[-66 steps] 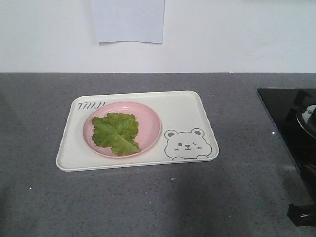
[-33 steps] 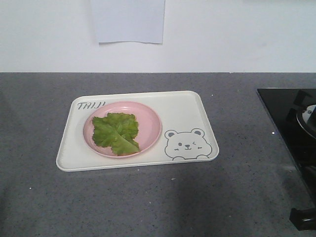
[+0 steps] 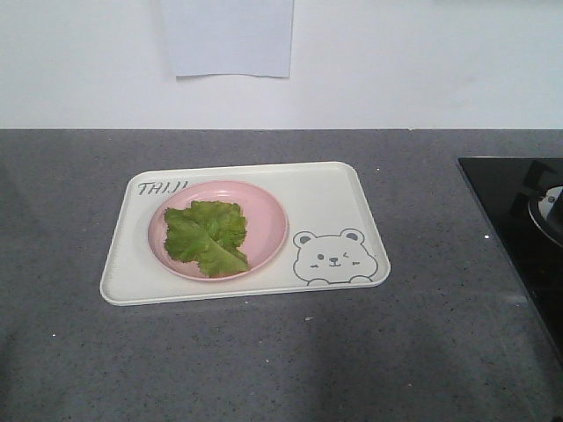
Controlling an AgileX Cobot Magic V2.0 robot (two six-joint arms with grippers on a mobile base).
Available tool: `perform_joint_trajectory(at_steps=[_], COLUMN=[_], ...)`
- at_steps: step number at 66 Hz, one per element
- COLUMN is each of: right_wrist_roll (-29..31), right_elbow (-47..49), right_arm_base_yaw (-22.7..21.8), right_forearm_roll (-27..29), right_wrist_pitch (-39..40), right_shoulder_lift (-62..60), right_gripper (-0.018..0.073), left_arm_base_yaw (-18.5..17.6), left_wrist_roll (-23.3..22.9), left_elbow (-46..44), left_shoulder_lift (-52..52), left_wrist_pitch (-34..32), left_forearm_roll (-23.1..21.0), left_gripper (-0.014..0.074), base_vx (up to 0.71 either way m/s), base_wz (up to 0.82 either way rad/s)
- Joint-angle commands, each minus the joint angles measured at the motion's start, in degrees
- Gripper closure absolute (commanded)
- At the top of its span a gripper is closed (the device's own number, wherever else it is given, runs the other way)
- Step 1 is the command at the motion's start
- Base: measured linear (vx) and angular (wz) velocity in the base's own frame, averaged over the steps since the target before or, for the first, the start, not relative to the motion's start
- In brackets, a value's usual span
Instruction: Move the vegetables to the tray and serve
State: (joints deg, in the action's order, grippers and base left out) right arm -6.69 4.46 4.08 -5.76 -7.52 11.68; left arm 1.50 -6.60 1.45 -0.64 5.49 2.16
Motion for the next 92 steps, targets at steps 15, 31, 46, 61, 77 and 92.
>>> perform_joint_trajectory(at_steps=[15, 31, 46, 61, 77, 92], right_wrist_roll=[-3.13, -3.38, -3.7, -3.7, -3.7, -3.7], right_elbow=[-6.96, -7.0, -7.0, -6.95, -6.95, -6.95], right_arm_base_yaw=[-3.41, -3.58, -3.58, -3.58, -3.58, -3.58], right_forearm_roll=[1.08, -1.06, -0.99, -0.99, -0.99, -0.99], right_wrist_pitch=[3.17, 5.98, 6.61, 6.67, 6.61, 6.61], right_shoulder_lift=[-12.58, -12.84, -12.84, -12.84, -12.84, -12.84], right_gripper=[0.0562, 0.0562, 0.0562, 0.0562, 0.0562, 0.0562], left_arm_base_yaw=[0.17, 0.17, 0.17, 0.17, 0.17, 0.17], left_wrist_roll=[-0.39, -0.39, -0.39, -0.39, -0.39, -0.39], left_elbow=[1.47, 1.28, 1.28, 1.28, 1.28, 1.28], left_shoulder_lift=[-0.83, -0.76, -0.76, -0.76, -0.76, -0.76], left_wrist_pitch=[-4.37, -4.37, -4.37, -4.37, -4.37, -4.37], left_forearm_roll=[-0.16, -0.16, -0.16, -0.16, -0.16, -0.16], left_gripper=[0.0602, 0.0602, 0.0602, 0.0602, 0.0602, 0.0602], base_vx=[0.0, 0.0, 0.0, 0.0, 0.0, 0.0], base_wz=[0.0, 0.0, 0.0, 0.0, 0.0, 0.0])
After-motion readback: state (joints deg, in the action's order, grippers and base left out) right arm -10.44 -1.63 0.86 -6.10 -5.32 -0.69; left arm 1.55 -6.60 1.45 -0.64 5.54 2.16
